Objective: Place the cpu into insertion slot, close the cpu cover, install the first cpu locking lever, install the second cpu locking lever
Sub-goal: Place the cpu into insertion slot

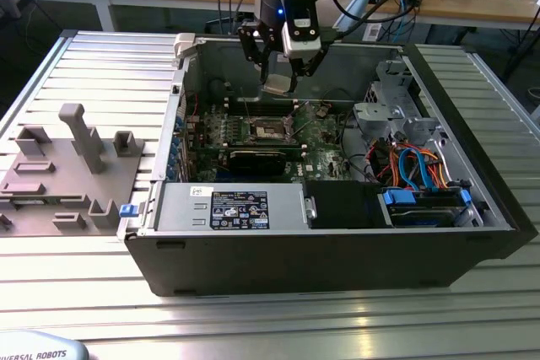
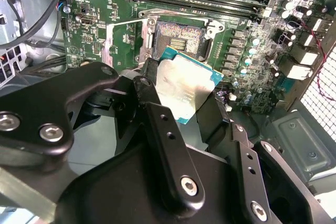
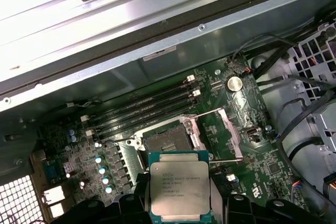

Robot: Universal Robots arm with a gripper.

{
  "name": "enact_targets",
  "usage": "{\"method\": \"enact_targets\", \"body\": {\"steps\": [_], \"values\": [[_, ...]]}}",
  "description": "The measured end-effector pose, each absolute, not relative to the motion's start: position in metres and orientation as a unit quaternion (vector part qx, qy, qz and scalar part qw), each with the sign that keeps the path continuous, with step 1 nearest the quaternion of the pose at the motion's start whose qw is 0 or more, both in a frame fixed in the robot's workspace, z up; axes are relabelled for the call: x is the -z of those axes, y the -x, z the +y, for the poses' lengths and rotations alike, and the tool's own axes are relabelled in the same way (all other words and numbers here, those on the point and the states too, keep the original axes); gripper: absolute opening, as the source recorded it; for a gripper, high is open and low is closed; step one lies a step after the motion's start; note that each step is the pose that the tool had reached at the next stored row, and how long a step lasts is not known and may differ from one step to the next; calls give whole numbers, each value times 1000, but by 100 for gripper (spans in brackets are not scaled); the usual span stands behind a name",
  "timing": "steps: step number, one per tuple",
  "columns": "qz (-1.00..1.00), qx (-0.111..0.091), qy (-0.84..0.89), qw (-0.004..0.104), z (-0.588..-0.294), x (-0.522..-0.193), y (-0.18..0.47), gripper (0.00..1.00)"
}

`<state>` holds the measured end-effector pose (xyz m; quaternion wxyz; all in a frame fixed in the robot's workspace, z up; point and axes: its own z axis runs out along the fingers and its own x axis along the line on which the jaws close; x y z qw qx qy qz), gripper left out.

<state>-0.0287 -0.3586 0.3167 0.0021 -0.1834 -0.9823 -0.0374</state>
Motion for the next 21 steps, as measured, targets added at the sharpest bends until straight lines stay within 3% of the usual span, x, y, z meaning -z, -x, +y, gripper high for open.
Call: {"method": "enact_targets", "body": {"steps": [6,21], "values": [[-982,22,185,-1,-359,-317,29,54],[-982,22,188,-1,-359,-317,29,54]]}}
